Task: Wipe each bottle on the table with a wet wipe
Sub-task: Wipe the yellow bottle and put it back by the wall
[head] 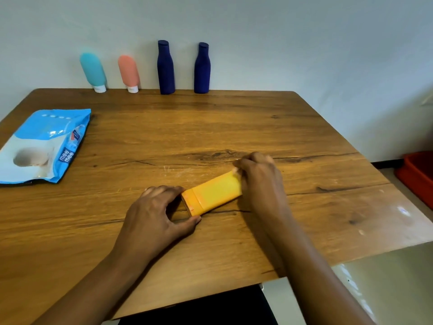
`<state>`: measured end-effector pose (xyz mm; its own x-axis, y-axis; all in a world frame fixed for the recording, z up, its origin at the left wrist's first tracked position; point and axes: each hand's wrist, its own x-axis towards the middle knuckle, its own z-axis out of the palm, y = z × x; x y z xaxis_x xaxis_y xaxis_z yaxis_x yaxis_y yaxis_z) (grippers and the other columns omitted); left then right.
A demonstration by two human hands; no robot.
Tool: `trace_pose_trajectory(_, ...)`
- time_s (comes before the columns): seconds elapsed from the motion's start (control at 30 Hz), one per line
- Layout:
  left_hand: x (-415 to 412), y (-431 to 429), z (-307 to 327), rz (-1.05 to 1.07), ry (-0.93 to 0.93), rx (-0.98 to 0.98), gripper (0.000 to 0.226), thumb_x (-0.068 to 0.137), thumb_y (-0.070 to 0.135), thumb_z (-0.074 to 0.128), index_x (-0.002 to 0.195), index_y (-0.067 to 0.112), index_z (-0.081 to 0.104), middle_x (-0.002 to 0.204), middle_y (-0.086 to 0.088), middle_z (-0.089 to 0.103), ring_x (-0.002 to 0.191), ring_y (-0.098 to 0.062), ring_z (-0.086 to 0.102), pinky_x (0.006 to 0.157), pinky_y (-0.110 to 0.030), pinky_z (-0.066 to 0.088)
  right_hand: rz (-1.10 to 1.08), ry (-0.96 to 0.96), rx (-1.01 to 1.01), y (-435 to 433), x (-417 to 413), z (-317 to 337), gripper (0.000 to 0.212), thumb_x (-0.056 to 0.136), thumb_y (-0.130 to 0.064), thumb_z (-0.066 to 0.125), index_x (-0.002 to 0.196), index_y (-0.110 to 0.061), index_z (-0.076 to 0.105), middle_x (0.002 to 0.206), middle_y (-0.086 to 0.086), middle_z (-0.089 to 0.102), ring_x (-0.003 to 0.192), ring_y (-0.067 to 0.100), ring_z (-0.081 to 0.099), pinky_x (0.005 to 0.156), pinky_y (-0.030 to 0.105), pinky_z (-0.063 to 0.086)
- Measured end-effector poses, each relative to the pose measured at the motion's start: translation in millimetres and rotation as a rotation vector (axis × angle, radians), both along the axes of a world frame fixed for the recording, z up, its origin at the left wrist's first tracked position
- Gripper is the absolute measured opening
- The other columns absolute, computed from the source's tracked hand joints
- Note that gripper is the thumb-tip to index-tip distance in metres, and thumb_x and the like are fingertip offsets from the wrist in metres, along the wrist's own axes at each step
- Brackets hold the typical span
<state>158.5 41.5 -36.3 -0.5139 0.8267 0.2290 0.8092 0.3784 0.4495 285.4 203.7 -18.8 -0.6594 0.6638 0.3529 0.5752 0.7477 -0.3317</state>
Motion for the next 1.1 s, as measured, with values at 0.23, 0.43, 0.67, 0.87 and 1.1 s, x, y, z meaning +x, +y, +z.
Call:
trace_pose_trajectory(0.23,-1.8,0.0,-0.7,0.002,-0.006,-0.009,0.073,0.063,0.063,0.072,0.121,0.020,0.062,0.113,0.005,0.064,0.101,-0.010,0.051,0.076,-0.023,0.035,0.203,-0.047,0.024,-36.0,-14.7,-12.8,0.036,0.088,-0.011,0.055,0.123,-0.019,0.057,0.117,0.000,0.056,0.103,0.017,0.043,0.084,0.030,0.040)
trace_pose_trajectory(0.43,-1.6,0.9,-0.3,-0.005,-0.001,-0.036,0.083,0.058,0.074,0.047,0.118,0.019,0.064,0.112,0.005,0.066,0.101,-0.014,0.055,0.075,-0.022,0.035,-0.076,-0.011,-0.034,28.6,6.0,-9.0,0.030,0.090,-0.002,0.051,0.112,-0.014,0.066,0.106,0.007,0.062,0.098,0.023,0.048,0.080,0.031,0.038)
trace_pose_trajectory(0.67,-2.5,-0.1,-1.3,-0.036,-0.027,-0.004,0.077,0.060,0.066,0.050,0.116,0.016,0.065,0.107,0.002,0.067,0.097,-0.014,0.056,0.072,-0.018,0.035,0.289,0.023,0.021,-78.2,-13.8,-20.9,0.038,0.076,-0.006,0.067,0.113,-0.012,0.064,0.108,0.005,0.061,0.093,0.020,0.052,0.073,0.032,0.048)
trace_pose_trajectory(0.87,-2.2,0.5,0.1,-0.006,-0.011,-0.009,0.079,0.059,0.071,0.056,0.117,0.017,0.065,0.110,0.005,0.066,0.100,-0.013,0.055,0.076,-0.023,0.037,-0.098,0.029,-0.012,11.8,36.0,-21.6,0.025,0.087,-0.002,0.057,0.108,-0.010,0.068,0.103,0.007,0.062,0.091,0.020,0.052,0.074,0.022,0.041)
trace_pose_trajectory(1.1,-0.9,0.7,0.7,-0.014,-0.024,-0.004,0.071,0.063,0.056,0.077,0.123,0.021,0.061,0.117,0.006,0.062,0.100,-0.001,0.040,0.072,-0.011,0.028,0.236,0.117,0.005,-63.6,11.1,-23.9,0.032,0.082,-0.004,0.064,0.113,-0.012,0.065,0.108,0.006,0.062,0.094,0.020,0.054,0.074,0.031,0.050)
